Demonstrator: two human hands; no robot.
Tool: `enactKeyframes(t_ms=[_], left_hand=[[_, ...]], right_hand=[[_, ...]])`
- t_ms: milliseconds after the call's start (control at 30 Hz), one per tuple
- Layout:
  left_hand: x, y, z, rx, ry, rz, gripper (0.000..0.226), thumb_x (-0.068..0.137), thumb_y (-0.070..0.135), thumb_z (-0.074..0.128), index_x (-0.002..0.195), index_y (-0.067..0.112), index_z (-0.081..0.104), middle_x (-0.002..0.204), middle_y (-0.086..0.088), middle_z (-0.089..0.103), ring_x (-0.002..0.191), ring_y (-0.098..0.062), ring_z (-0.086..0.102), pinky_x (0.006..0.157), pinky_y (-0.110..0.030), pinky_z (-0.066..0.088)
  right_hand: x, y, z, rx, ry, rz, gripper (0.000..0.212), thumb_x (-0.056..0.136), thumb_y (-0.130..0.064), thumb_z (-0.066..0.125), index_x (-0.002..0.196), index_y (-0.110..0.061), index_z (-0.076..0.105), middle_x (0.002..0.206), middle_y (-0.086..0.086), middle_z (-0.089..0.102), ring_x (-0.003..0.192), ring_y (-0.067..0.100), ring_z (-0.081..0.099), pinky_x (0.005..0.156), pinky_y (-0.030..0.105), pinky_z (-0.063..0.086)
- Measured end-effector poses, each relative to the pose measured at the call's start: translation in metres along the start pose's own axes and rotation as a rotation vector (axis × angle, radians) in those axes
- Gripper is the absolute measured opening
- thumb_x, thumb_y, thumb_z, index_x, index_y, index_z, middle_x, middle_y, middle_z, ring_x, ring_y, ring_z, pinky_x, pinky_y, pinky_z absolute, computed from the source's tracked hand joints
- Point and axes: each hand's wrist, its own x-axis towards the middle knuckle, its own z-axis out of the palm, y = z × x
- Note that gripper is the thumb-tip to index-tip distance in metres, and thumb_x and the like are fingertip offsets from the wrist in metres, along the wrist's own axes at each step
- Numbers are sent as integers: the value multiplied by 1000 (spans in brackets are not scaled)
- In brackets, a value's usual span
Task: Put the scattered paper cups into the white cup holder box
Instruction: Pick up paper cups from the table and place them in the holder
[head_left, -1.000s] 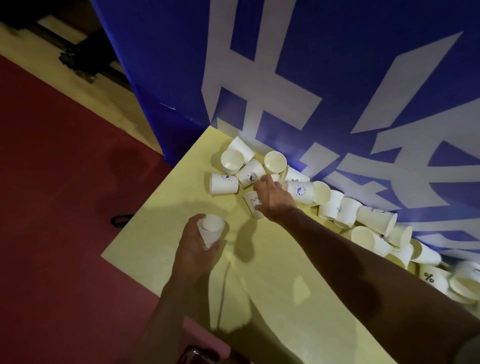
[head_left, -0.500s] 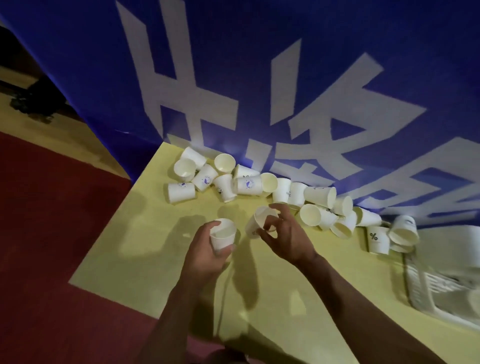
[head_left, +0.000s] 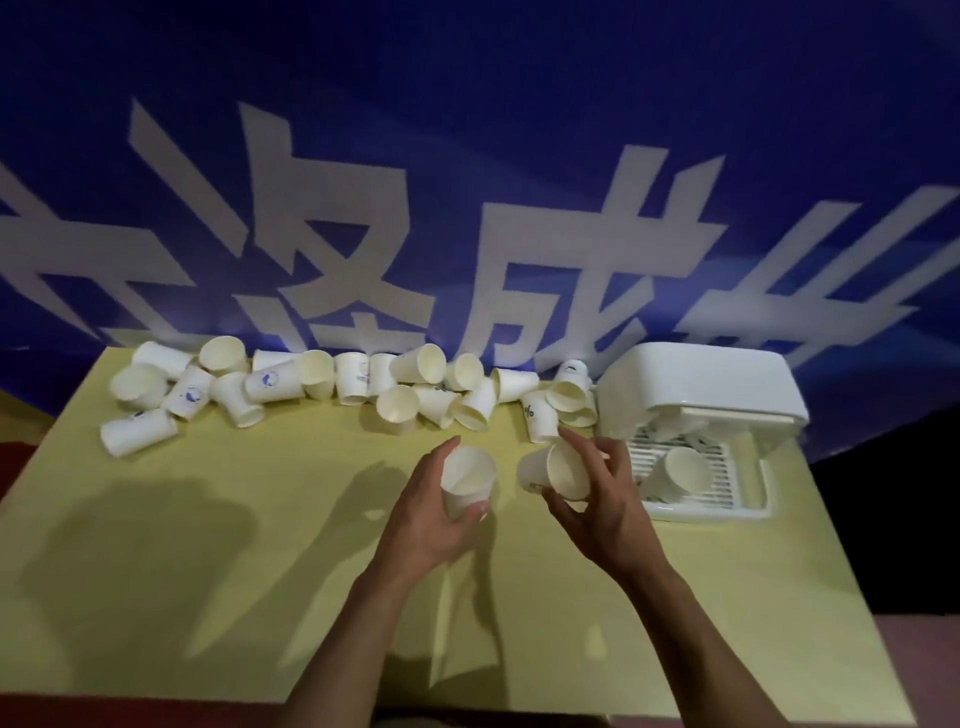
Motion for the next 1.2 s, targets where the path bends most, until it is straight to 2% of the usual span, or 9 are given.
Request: enactKeyframes(t_ms=[100,267,333,467,600,833,967,1100,1200], left_hand=[[-11,42,65,22,-7,33,80,80,41,81,147,36,38,141,19,45,123,-5,46,99,-24,43],[-15,114,165,48,-12,37,71,79,43,81,137,43,39,131,24,48,113,-3,49,89,-18,42],[-10,138,196,63,-16,46,72,80,40,82,137,41,38,132,21,48,115,-3,48,91,-17,42],[5,173,236,82,11,93,76,80,28,83,141,34,38,140,19,42,123,6,40,93,3,28],[23,190,255,118,40,129,74,80,24,81,141,33,39,140,15,41,126,1,43,98,-12,38],[43,189,287,193,69,103,73,83,24,80,143,34,39,138,12,42,126,-9,48,100,-27,47],[48,185,303,201,78,97,75,83,18,78,146,33,39,136,10,45,128,-14,49,101,-37,49],[57,183,310,182,79,81,78,84,18,78,148,36,37,136,10,47,124,-13,50,96,-37,52],[63,182,313,177,90,54,78,83,17,79,147,32,38,140,9,47,124,-12,50,96,-28,48]], right_hand=[[-30,48,-51,64,-11,12,68,86,-30,81,147,-31,50,129,-2,38,106,8,53,89,4,43],[-74,131,-125,88,11,82,68,83,-28,84,142,-31,50,136,-3,37,104,10,56,85,29,59],[-88,156,-151,105,16,118,69,84,-31,83,143,-32,48,138,-4,37,109,10,54,89,31,59],[-94,186,-190,212,43,164,65,87,-30,80,143,-37,47,137,-9,39,115,10,59,90,35,60],[-84,201,-207,233,82,140,63,88,-23,79,142,-34,49,133,-9,41,120,3,55,91,36,58],[-65,220,-219,275,74,95,60,90,-29,79,142,-34,49,140,-10,38,125,15,56,94,39,58],[-55,226,-221,276,72,83,60,90,-31,80,142,-32,50,142,-9,38,126,13,54,92,38,59],[-47,227,-220,256,72,77,60,90,-32,80,142,-31,51,141,-9,39,124,13,55,86,37,59],[-41,227,-219,253,77,79,61,89,-31,81,142,-30,52,140,-9,39,126,14,53,88,38,59]])
